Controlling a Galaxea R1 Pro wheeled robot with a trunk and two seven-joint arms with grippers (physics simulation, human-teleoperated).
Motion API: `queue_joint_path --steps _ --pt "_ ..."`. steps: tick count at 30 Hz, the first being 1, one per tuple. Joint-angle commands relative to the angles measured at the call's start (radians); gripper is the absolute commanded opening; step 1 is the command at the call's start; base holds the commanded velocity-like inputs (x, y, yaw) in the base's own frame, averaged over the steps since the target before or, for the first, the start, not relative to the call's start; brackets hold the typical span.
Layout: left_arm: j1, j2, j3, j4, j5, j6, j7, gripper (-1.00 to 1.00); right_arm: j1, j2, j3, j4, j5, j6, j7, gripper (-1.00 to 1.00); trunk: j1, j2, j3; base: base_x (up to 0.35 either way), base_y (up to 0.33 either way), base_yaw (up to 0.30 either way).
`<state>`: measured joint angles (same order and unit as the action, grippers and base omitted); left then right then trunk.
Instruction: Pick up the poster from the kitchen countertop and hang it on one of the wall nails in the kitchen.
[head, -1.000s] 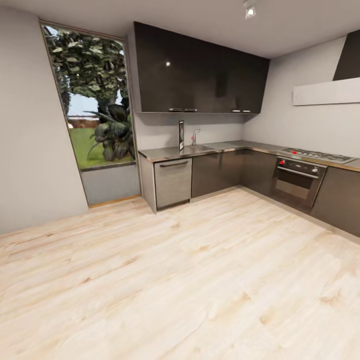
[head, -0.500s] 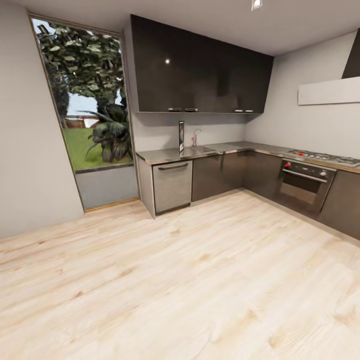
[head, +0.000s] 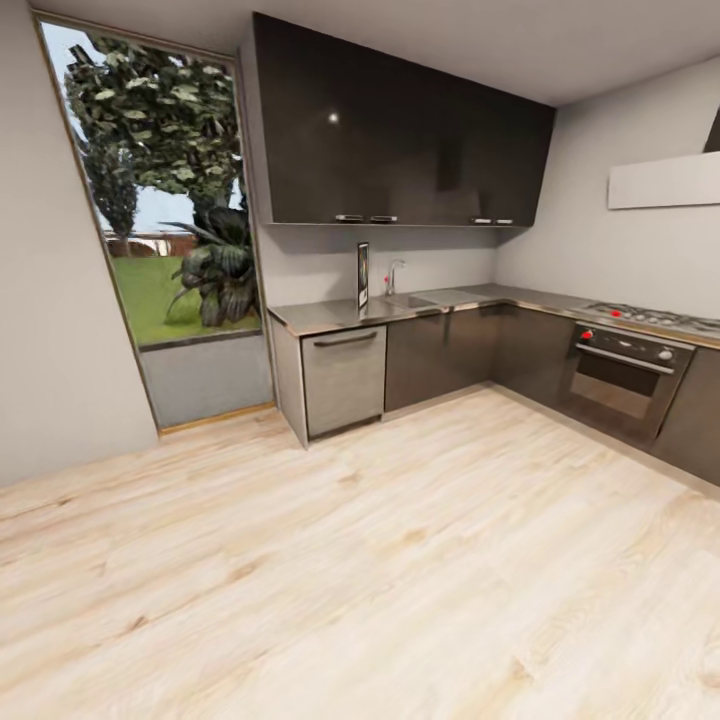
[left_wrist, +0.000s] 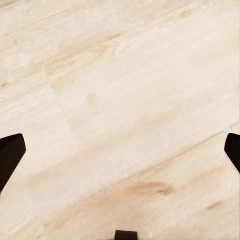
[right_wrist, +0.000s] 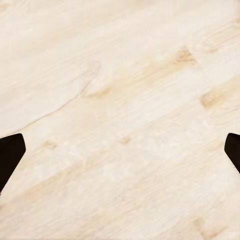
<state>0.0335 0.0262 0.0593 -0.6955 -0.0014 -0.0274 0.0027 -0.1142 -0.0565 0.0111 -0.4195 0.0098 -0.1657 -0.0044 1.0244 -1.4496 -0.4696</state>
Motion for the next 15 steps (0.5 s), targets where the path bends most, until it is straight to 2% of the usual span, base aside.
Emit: queue_joint_path --steps 1,15 --pt "0.000 0.000 0.001 -0.001 0.000 -0.002 0.000 1.00 -0.001 0.000 0.001 0.001 0.001 -0.003 0.000 1.00 0.001 0.000 -0.001 0.338 0.000 0.000" --pt "0.000 0.000 0.001 -0.001 0.000 -0.002 0.000 1.00 -0.001 0.001 0.002 0.001 0.001 -0.003 0.000 1.00 0.001 0.000 -0.001 0.338 0.000 0.000"
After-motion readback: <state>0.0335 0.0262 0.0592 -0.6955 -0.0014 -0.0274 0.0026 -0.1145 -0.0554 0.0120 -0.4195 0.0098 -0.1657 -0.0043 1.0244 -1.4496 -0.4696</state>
